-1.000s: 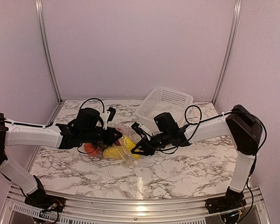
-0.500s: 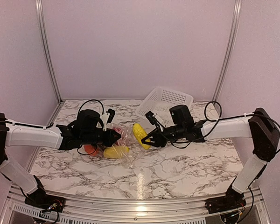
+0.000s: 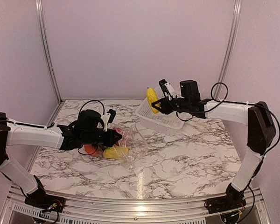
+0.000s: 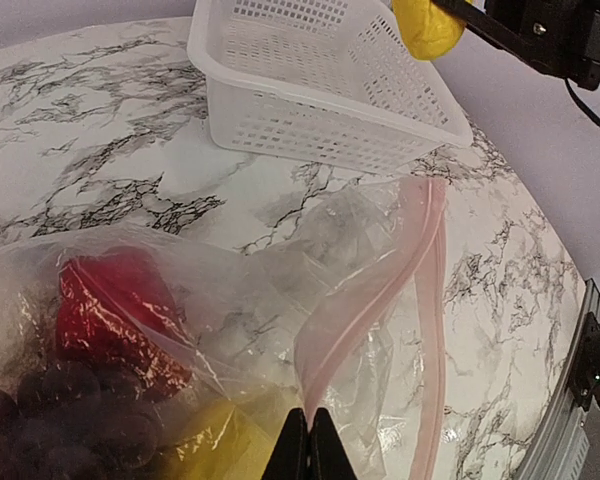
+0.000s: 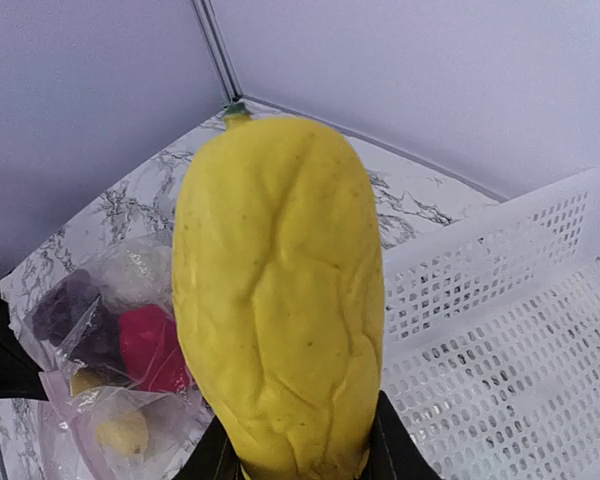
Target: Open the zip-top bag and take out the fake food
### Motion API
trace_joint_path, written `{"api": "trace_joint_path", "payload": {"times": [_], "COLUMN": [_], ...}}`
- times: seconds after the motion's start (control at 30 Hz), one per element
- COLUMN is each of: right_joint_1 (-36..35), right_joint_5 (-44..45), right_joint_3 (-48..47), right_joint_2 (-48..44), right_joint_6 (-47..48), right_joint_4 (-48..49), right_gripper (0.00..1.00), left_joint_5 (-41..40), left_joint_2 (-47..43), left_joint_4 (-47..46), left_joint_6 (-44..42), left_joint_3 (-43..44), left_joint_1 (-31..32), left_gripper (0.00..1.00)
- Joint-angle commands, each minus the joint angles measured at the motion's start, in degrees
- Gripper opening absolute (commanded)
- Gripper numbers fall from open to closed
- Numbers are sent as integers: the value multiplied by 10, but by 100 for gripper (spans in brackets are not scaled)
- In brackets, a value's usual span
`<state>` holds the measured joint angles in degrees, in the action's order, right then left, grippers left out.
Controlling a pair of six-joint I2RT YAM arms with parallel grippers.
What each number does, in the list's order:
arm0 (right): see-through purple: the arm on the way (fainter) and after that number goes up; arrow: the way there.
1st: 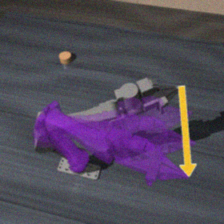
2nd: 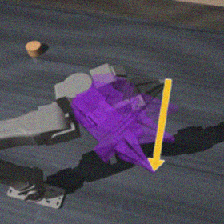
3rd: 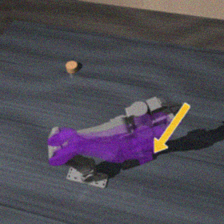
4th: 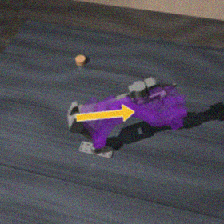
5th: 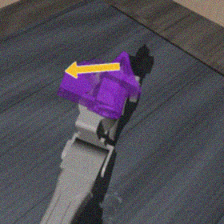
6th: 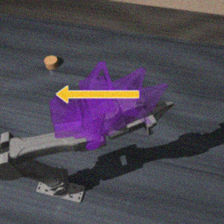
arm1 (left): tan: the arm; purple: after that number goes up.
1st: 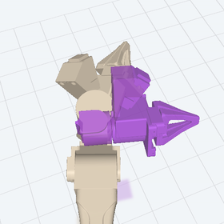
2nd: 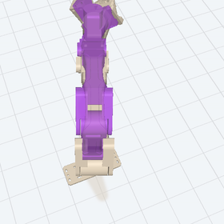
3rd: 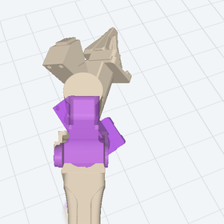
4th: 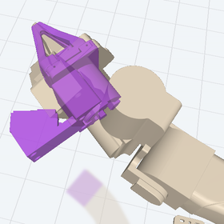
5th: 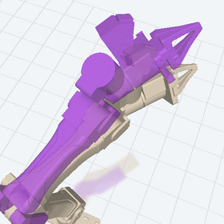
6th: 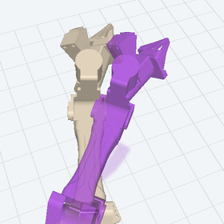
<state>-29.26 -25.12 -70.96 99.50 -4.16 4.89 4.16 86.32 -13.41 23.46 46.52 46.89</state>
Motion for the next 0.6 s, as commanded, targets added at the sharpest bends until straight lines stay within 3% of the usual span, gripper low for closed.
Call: {"api": "trace_joint_path", "payload": {"times": [0.0, 0.27, 0.57], "right_joint_1": [7, 8, 10], "right_joint_5": [112, 240, 286], "right_joint_3": [-82, -188, -240], "right_joint_2": [66, 185, 260], "right_joint_6": [63, 143, 175], "right_joint_4": [-90, -176, -210], "right_gripper": [14, 16, 19], "left_joint_5": [18, 36, 68], "left_joint_2": [0, -22, -23], "left_joint_4": [-12, -61, -89], "left_joint_6": [15, 16, 9], "left_joint_3": [13, -11, -22], "left_joint_1": [2, 0, -3], "left_gripper": [0, 0, 0]}}
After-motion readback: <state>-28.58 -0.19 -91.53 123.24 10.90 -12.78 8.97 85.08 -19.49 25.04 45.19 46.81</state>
